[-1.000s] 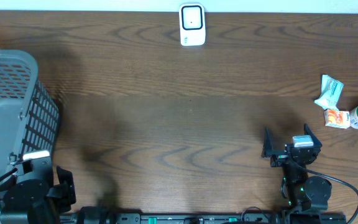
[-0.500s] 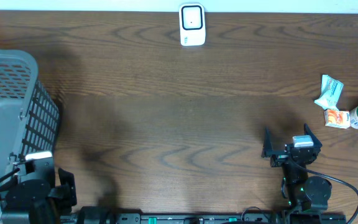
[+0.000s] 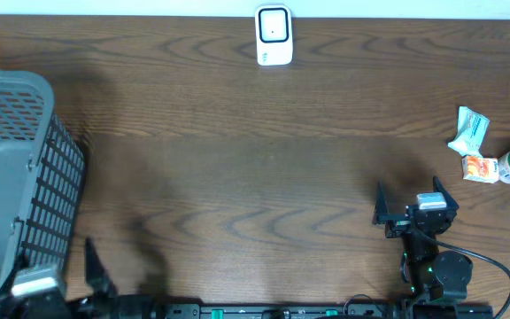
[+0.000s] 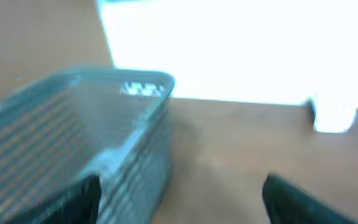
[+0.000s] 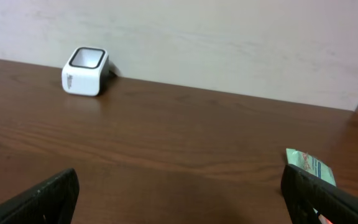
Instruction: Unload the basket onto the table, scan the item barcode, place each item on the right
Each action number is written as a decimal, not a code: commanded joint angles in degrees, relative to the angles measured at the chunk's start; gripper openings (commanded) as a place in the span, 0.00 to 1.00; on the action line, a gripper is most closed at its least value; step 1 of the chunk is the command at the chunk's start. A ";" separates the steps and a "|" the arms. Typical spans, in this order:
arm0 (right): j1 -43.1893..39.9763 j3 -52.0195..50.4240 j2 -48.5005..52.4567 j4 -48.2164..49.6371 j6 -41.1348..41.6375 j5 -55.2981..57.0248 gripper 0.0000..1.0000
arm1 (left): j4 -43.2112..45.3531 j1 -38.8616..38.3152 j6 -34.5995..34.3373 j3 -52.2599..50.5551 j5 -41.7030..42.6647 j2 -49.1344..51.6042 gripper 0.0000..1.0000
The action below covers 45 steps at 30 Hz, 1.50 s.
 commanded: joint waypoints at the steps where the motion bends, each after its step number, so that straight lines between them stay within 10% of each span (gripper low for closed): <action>1: -0.31 -0.07 -0.35 -0.20 0.63 0.09 0.99 | 14.91 0.28 -0.46 -13.99 13.86 -1.25 0.83; 10: -0.31 -0.07 -0.35 -0.20 0.63 0.09 0.99 | 59.89 0.13 -1.95 -47.60 22.73 -2.69 0.83; 45: -0.31 -0.07 -0.35 -0.20 0.63 0.09 0.99 | 52.74 -1.01 -1.95 -61.02 13.70 -9.31 0.84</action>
